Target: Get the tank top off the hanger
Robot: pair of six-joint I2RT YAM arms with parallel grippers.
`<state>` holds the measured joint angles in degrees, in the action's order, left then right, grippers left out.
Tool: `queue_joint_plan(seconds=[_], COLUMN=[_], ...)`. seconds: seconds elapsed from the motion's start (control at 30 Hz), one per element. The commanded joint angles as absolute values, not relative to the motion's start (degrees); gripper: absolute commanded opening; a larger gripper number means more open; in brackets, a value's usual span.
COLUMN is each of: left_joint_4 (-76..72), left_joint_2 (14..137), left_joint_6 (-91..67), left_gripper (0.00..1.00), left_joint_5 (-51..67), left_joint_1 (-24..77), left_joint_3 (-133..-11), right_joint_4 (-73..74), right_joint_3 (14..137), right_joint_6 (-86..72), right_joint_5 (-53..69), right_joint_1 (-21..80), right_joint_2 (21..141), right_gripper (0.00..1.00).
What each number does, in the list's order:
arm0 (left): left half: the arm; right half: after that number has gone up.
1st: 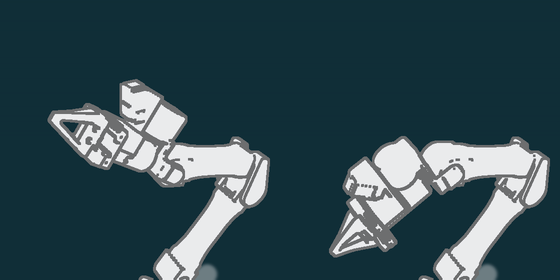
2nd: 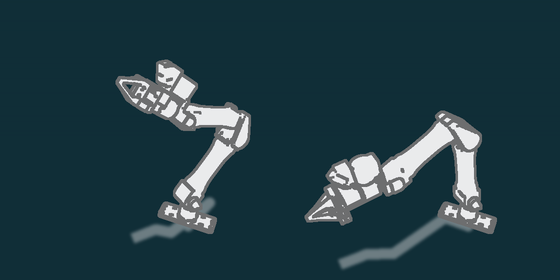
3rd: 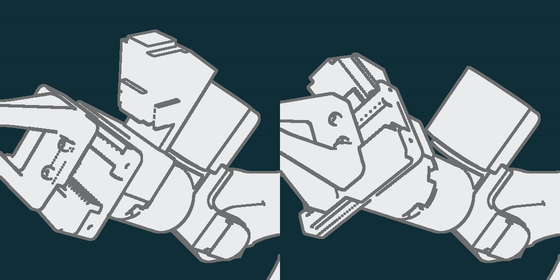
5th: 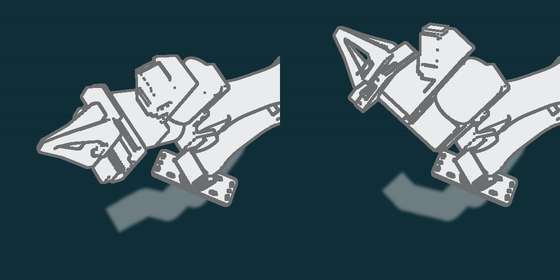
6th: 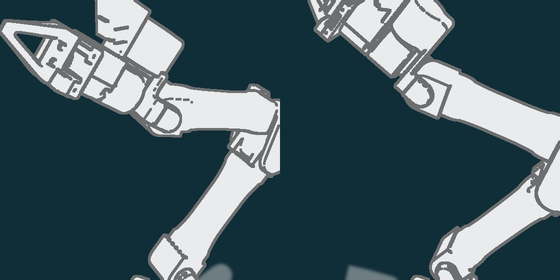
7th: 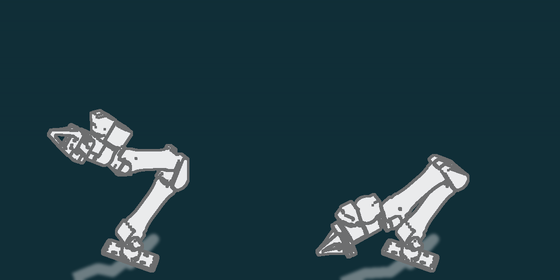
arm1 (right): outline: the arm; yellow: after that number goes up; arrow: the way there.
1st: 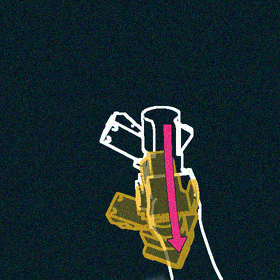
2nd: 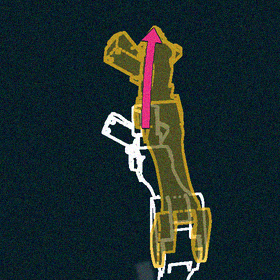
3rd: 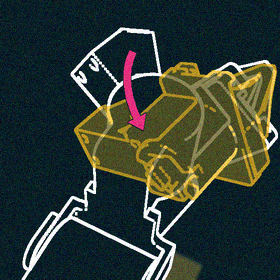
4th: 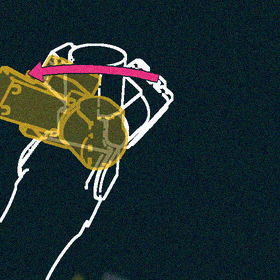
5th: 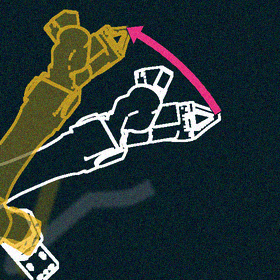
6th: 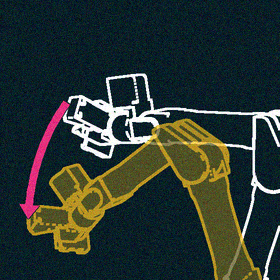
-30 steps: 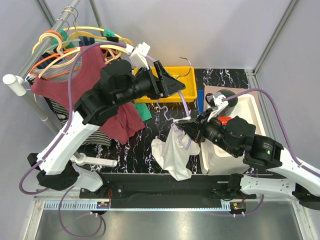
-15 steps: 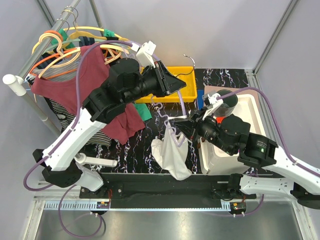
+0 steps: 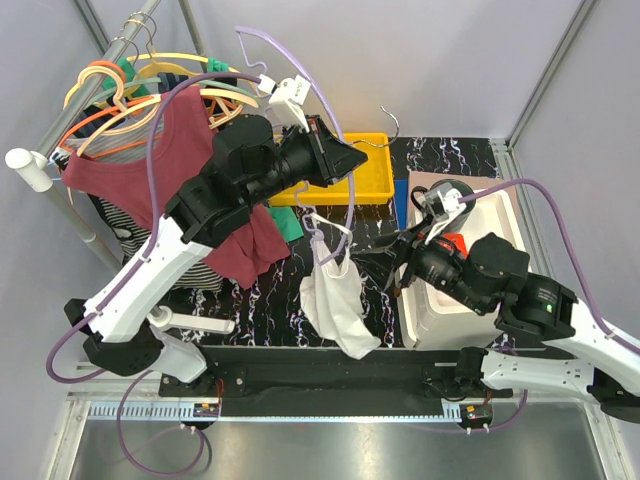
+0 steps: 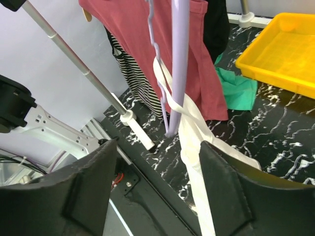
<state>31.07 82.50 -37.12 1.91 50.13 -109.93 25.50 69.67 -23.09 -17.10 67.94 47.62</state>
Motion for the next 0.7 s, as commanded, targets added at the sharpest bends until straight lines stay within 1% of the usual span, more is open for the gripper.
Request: queue_joint_plan(seconds=[0.0,0.1,0.23,0.4,0.47,0.57,0.67], left_joint_4=[18.8,16.1,9.3,1.3,-1.8,-5.8,-11.2], left_joint_2=[77.5,76.3,73.7,71.5,70.9,70.8,69.7], left_joint_6=[-31.8,-32.2,-34.9,-35.9,-36.9,-39.5,-45.7], left_gripper=[0.00,0.00,0.00,0.00,0.00,0.00,0.00], left_joint_5=[0.2,0.4,1.5,4.6,4.0,1.5,-5.0], left_joint_1=[49.7,49.7,49.7,49.7,49.6,49.6,49.7], left_joint_3=[-108.1,-107.4,-104.2,-99.7,-98.8,-97.3,-94.3], right_joint_4=[27.5,27.9,27.9,29.0,29.0,28.4,26.6], right_joint_3=[70.5,71.7,73.6,77.3,78.1,79.0,79.7], right_joint_6=[-23.2,-20.8,-15.2,-5.9,-3.9,-3.3,-5.7], right_joint_5=[-19.2,-19.1,-16.3,-11.8,-10.1,-11.6,-15.2], right_joint_1=[68.2,68.1,68.2,68.1,68.1,68.2,68.1], right_joint_2=[45.9,46.1,47.7,52.0,53.9,55.9,58.3], right_gripper=[0.79,0.89,0.97,0.98,0.98,0.98,0.96])
